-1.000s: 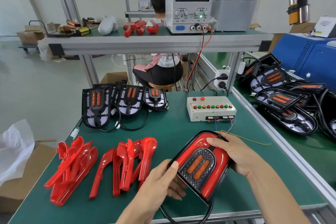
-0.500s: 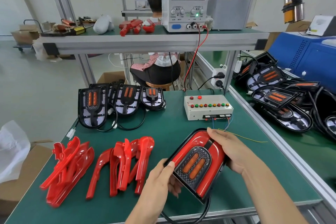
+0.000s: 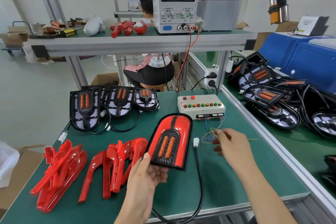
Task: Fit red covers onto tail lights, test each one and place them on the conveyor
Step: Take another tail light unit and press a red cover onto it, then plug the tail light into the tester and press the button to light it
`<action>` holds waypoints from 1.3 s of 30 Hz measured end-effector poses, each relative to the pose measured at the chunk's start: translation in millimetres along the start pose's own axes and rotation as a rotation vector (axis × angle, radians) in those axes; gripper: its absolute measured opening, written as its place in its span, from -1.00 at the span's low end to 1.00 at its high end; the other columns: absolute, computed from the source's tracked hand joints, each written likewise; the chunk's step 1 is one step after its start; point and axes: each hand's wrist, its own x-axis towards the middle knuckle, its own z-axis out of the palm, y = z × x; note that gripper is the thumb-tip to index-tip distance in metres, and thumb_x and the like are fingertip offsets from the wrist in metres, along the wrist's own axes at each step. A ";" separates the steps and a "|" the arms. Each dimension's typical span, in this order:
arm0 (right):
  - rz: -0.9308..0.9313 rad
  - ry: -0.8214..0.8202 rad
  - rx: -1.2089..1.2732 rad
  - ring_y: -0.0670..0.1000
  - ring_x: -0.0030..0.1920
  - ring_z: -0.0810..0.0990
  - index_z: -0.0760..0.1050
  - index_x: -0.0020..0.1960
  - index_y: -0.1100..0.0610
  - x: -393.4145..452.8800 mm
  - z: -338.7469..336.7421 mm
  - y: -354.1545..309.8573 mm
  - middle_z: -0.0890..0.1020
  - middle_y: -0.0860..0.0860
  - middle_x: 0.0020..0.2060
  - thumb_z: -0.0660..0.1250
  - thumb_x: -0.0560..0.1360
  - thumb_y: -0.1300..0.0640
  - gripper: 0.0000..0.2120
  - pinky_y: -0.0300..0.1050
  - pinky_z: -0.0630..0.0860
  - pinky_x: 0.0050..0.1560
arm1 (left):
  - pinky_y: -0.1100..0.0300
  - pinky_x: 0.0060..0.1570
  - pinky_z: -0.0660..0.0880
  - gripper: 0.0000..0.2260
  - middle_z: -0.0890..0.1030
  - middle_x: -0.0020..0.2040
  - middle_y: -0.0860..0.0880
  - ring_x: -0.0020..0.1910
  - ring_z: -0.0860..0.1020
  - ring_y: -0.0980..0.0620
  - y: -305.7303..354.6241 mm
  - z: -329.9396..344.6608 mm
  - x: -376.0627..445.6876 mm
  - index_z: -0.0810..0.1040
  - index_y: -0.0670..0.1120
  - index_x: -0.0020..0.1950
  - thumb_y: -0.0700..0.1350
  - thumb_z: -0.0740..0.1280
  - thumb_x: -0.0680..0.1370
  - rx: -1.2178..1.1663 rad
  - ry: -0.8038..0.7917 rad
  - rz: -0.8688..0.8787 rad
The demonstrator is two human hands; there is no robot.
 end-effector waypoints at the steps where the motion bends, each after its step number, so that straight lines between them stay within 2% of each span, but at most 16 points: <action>1: -0.069 -0.003 -0.194 0.05 -0.34 0.69 0.63 -0.12 0.07 -5.1 1.6 6.5 0.69 -0.02 -0.36 0.26 0.63 0.06 -0.77 0.00 0.64 -0.20 | 0.05 -0.32 0.51 -0.68 0.62 -0.28 -0.29 -0.37 0.58 -0.09 1.4 0.7 -0.6 0.58 -0.30 0.12 -0.10 0.13 0.72 -0.017 0.008 0.013; 4: -0.130 -0.086 -0.623 0.22 -0.06 0.64 0.57 -0.10 0.11 -20.3 24.9 23.7 0.68 0.04 -0.21 0.27 0.59 -0.10 -0.71 -0.02 0.54 -0.08 | 0.06 -0.32 0.54 -0.69 0.64 -0.29 -0.30 -0.38 0.60 -0.10 2.3 6.6 -2.6 0.55 -0.31 0.10 -0.12 0.12 0.72 -0.030 0.046 0.023; 8: -0.132 -0.054 -0.878 0.22 0.11 0.63 0.49 0.09 0.12 -23.3 62.6 28.7 0.63 0.09 0.08 0.19 0.61 -0.21 -0.61 0.00 0.52 -0.01 | 0.01 -0.29 0.55 -0.70 0.66 -0.29 -0.30 -0.35 0.63 -0.14 -5.9 12.8 -4.6 0.55 -0.32 0.11 -0.12 0.13 0.73 0.033 0.094 0.015; 10: -0.143 -0.030 -0.966 0.20 0.14 0.64 0.45 0.18 0.14 -15.9 71.7 24.6 0.61 0.09 0.14 0.14 0.65 -0.08 -0.69 -0.01 0.53 0.01 | 0.00 -0.26 0.58 -0.73 0.68 -0.27 -0.30 -0.32 0.66 -0.16 -11.5 14.5 -4.8 0.55 -0.29 0.14 -0.11 0.16 0.72 0.081 0.114 0.005; 13: -0.195 -0.067 -1.079 0.15 0.20 0.63 0.40 0.27 0.17 -4.5 80.1 17.7 0.58 0.09 0.22 0.10 0.64 0.26 -0.77 -0.01 0.54 0.08 | 0.05 -0.29 0.61 -0.78 0.70 -0.25 -0.27 -0.31 0.70 -0.15 -18.8 15.4 -1.5 0.52 -0.24 0.14 -0.11 0.18 0.72 0.115 0.156 -0.022; 16: -0.214 -0.092 -1.075 0.13 0.24 0.61 0.39 0.28 0.17 -8.2 77.6 16.4 0.56 0.09 0.25 0.16 0.61 0.34 -0.73 -0.01 0.54 0.12 | 0.10 -0.31 0.62 -0.80 0.71 -0.25 -0.23 -0.28 0.72 -0.16 -23.7 15.4 4.5 0.51 -0.20 0.13 -0.09 0.19 0.72 0.144 0.173 -0.043; 18: -0.199 -0.062 -0.954 0.15 0.18 0.63 0.42 0.21 0.15 -19.6 66.7 21.6 0.61 0.09 0.15 0.17 0.62 0.27 -0.82 0.00 0.52 0.06 | 0.10 -0.30 0.63 -0.81 0.71 -0.24 -0.23 -0.26 0.72 -0.16 -26.1 16.5 8.5 0.51 -0.19 0.12 -0.09 0.19 0.72 0.162 0.172 -0.047; 20: -0.190 0.009 -0.605 0.12 0.02 0.66 0.49 0.09 0.14 -32.1 50.1 31.3 0.68 0.06 -0.04 0.22 0.65 0.17 -0.90 -0.06 0.47 -0.05 | 0.05 -0.23 0.63 -0.83 0.71 -0.22 -0.24 -0.23 0.72 -0.18 -30.5 18.4 11.9 0.50 -0.18 0.12 -0.09 0.21 0.71 0.179 0.176 -0.052; 23: -0.111 0.060 -0.120 -0.10 -0.37 0.61 0.55 -0.02 0.03 -46.2 28.1 44.2 0.65 -0.06 -0.33 0.32 0.61 0.16 -0.93 -0.35 0.41 -0.28 | 0.05 -0.21 0.63 -0.85 0.71 -0.18 -0.26 -0.23 0.73 -0.16 -37.9 19.3 12.3 0.49 -0.16 0.12 -0.08 0.23 0.71 0.198 0.186 -0.078; 25: -0.069 0.071 0.035 -0.10 -0.46 0.54 0.54 0.00 -0.01 -49.7 18.8 52.3 0.63 -0.03 -0.37 0.29 0.63 0.12 -0.92 -0.30 0.43 -0.32 | 0.10 -0.25 0.63 -0.82 0.71 -0.19 -0.25 -0.23 0.73 -0.14 -40.8 19.0 10.9 0.49 -0.17 0.16 -0.07 0.23 0.70 0.228 0.186 -0.090; 28: -0.015 0.146 0.204 -0.09 -0.50 0.39 0.54 -0.10 0.18 -47.5 9.7 60.3 0.53 -0.03 -0.44 0.16 0.69 0.01 -0.66 -0.30 0.33 -0.46 | 0.05 -0.22 0.63 -0.69 0.72 -0.20 -0.21 -0.25 0.73 -0.14 -35.3 20.5 6.3 0.45 -0.23 0.34 -0.04 0.22 0.70 0.329 0.168 -0.090; 31: 0.129 0.188 0.543 -0.07 -0.54 0.29 0.61 -0.04 0.23 -37.8 -5.7 61.6 0.49 0.01 -0.43 0.13 0.71 0.03 -0.61 -0.25 0.19 -0.56 | 0.10 -0.25 0.60 -0.50 0.70 -0.33 -0.03 -0.40 0.67 0.02 -28.8 21.3 -5.7 0.23 -0.04 0.58 0.08 0.21 0.68 0.606 0.180 -0.006; 33: 0.184 0.113 0.703 -0.08 -0.55 0.24 0.63 0.05 0.24 -31.3 -16.1 64.4 0.45 0.01 -0.43 0.16 0.70 0.05 -0.65 -0.26 0.12 -0.56 | 0.34 -0.28 0.47 -0.54 0.61 -0.45 0.11 -0.49 0.56 0.16 -23.1 27.0 -19.2 0.33 0.02 0.49 0.12 0.24 0.62 0.808 0.242 0.300; 35: 0.207 0.039 0.779 -0.09 -0.54 0.22 0.63 0.07 0.24 -26.9 -24.3 70.2 0.43 0.00 -0.42 0.20 0.69 0.04 -0.68 -0.27 0.11 -0.55 | 0.48 -0.38 0.36 -0.84 0.52 -0.47 0.17 -0.55 0.43 0.23 -21.5 41.6 -30.2 0.49 0.08 0.18 0.08 0.27 0.64 0.840 0.209 0.615; 36: 0.211 0.021 0.796 -0.09 -0.53 0.23 0.62 0.06 0.24 -25.4 -27.3 73.3 0.43 0.00 -0.41 0.22 0.67 0.04 -0.70 -0.27 0.13 -0.55 | 0.50 -0.41 0.31 -0.94 0.50 -0.45 0.20 -0.54 0.37 0.25 -26.0 54.4 -30.2 0.51 0.10 0.05 0.05 0.31 0.64 0.850 0.128 0.684; 39: 0.186 0.009 0.810 -0.09 -0.52 0.28 0.57 -0.01 0.22 -21.1 -30.4 79.9 0.46 0.00 -0.41 0.28 0.64 0.07 -0.78 -0.29 0.21 -0.55 | 0.27 -0.23 0.47 -0.88 0.56 -0.34 0.18 -0.37 0.47 0.19 -43.8 103.0 -13.7 0.55 0.04 -0.10 0.01 0.32 0.63 0.990 -0.230 0.467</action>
